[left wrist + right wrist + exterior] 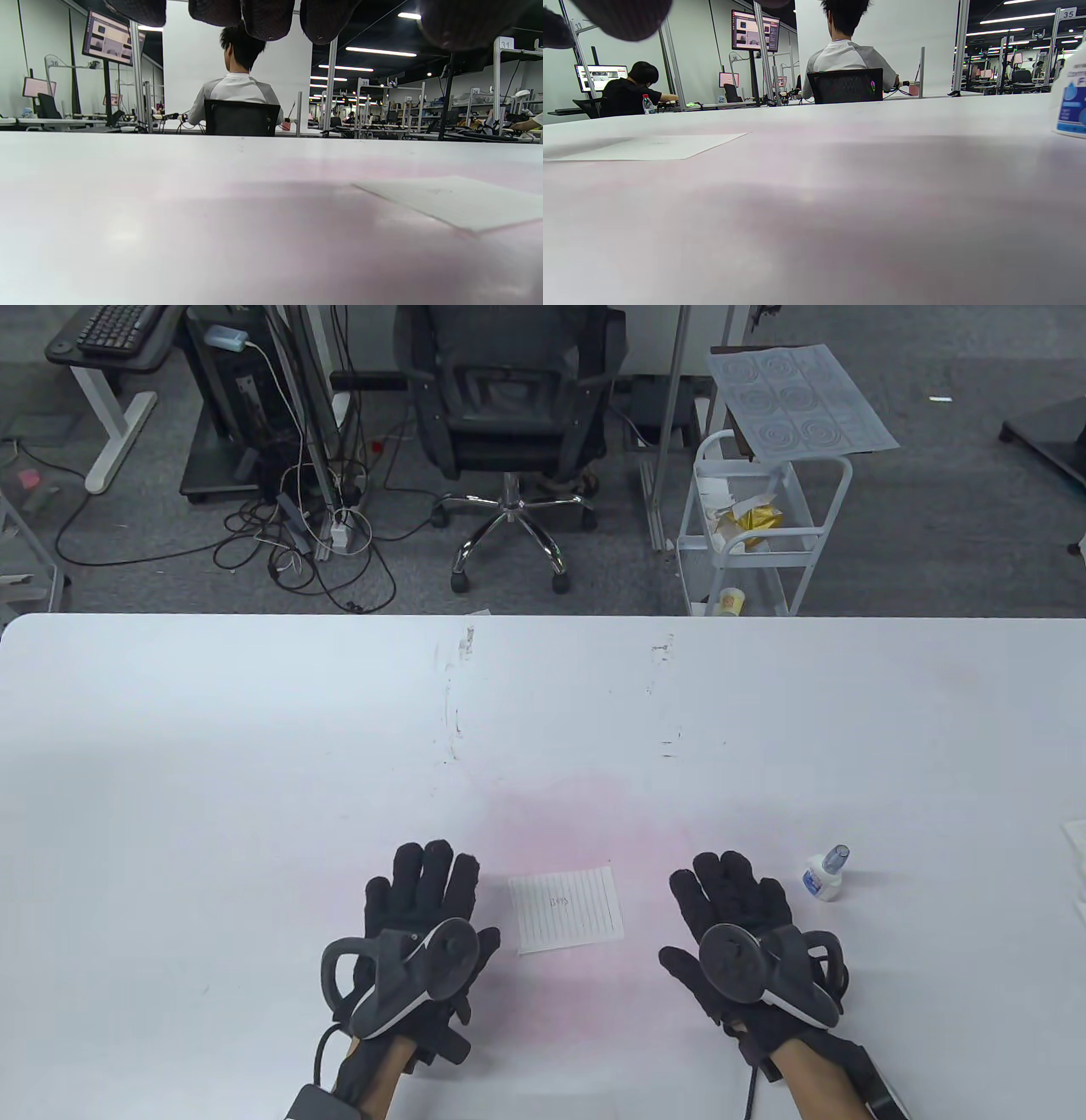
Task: Brush correction fluid to cover black text
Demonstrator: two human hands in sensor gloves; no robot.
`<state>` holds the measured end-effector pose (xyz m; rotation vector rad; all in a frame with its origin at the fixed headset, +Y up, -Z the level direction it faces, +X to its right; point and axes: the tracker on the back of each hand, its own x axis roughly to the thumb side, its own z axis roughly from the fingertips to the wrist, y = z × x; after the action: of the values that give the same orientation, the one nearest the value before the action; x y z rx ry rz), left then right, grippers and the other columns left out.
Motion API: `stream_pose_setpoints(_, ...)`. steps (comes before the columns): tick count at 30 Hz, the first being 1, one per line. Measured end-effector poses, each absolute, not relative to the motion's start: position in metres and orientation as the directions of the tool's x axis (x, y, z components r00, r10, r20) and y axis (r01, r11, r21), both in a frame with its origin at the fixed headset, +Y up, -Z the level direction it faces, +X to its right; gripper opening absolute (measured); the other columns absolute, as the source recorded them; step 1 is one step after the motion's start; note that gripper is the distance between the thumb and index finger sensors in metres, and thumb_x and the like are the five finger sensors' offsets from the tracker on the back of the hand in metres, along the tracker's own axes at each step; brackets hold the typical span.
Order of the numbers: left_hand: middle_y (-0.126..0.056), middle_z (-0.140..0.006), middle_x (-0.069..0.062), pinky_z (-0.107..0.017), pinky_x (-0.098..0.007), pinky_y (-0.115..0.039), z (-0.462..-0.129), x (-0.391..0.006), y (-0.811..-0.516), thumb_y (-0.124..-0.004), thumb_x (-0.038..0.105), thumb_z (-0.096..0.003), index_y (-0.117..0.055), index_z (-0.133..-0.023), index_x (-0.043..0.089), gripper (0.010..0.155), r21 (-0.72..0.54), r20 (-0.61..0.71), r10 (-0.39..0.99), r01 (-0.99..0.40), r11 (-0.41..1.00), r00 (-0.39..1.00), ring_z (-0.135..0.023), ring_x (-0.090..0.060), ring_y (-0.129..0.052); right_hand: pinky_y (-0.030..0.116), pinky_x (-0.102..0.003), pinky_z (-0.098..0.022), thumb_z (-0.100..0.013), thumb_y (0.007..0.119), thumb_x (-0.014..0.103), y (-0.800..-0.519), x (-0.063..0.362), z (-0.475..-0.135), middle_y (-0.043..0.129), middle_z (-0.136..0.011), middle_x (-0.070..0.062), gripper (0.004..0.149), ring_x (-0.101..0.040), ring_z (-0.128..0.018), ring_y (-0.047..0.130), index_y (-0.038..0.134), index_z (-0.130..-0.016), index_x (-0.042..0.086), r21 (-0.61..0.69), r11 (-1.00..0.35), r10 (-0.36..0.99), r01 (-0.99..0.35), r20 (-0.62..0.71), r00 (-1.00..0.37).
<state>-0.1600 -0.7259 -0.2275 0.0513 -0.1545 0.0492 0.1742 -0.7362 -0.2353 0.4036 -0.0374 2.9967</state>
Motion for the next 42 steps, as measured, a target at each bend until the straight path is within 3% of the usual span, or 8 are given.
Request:
stream_pose_setpoints(11, -0.033, -0.120, 0.000, -0.079, -0.060, -0.045, -0.224, -0.157, -0.732, -0.064, 0.069, -0.0384, -0.039, -0.108, 0.038, 0.080, 0.017, 0.197, 0.029, -0.033, 0.999, 0.980, -0.113, -0.032, -0.035, 0.031, -0.067, -0.070, -0.040, 0.064, 0.065, -0.732, 0.176, -0.240, 0.019, -0.109, -0.001, 0.080, -0.037, -0.104, 0.019, 0.031, -0.104, 0.030, -0.030, -0.992, 0.110, -0.121, 0.235, -0.966)
stream_pose_setpoints(22, -0.033, -0.120, 0.000, -0.078, -0.060, -0.044, -0.227, -0.157, -0.732, -0.065, 0.069, -0.0384, -0.040, -0.108, 0.038, 0.080, 0.004, 0.204, 0.048, -0.050, 0.999, 0.978, -0.113, -0.032, -0.035, 0.037, -0.066, -0.070, -0.039, 0.070, 0.063, -0.682, 0.245, -0.235, 0.030, -0.110, -0.002, 0.079, -0.040, -0.105, 0.031, 0.040, -0.104, 0.029, -0.375, -0.893, 0.272, -0.248, -0.012, -0.962)
stream_pose_setpoints(28, -0.034, -0.120, 0.000, -0.078, -0.060, -0.045, -0.228, -0.156, -0.732, -0.065, 0.069, -0.0384, -0.040, -0.108, 0.038, 0.080, -0.005, 0.208, 0.046, -0.046, 0.999, 0.977, -0.113, -0.032, -0.035, 0.046, -0.065, -0.069, -0.038, 0.076, 0.061, -0.685, 0.293, -0.238, 0.040, -0.108, -0.004, 0.079, -0.043, -0.102, 0.046, 0.047, -0.102, 0.026, -0.474, -0.829, 0.419, -0.298, -0.173, -0.891)
stream_pose_setpoints(35, -0.034, -0.120, 0.000, -0.078, -0.060, -0.045, -0.229, -0.157, -0.733, -0.065, 0.069, -0.0385, -0.041, -0.108, 0.038, 0.080, -0.013, 0.206, 0.052, -0.050, 0.999, 0.977, -0.113, -0.032, -0.035, 0.059, -0.060, -0.064, -0.035, 0.083, 0.060, -0.717, 0.314, -0.262, 0.053, -0.101, -0.008, 0.080, -0.044, -0.091, 0.067, 0.055, -0.099, 0.020, -0.353, -0.895, 0.394, -0.273, -0.335, -0.856)
stream_pose_setpoints(42, -0.035, -0.120, 0.000, -0.078, -0.060, -0.045, -0.229, -0.159, -0.732, -0.065, 0.068, -0.0385, -0.042, -0.108, 0.038, 0.079, -0.019, 0.201, 0.062, -0.060, 0.998, 0.978, -0.113, -0.032, -0.036, 0.070, -0.055, -0.056, -0.031, 0.089, 0.056, -0.741, 0.319, -0.282, 0.071, -0.090, -0.008, 0.072, -0.039, -0.074, 0.087, 0.069, -0.090, 0.019, -0.236, -0.917, 0.392, -0.322, -0.379, -0.838)
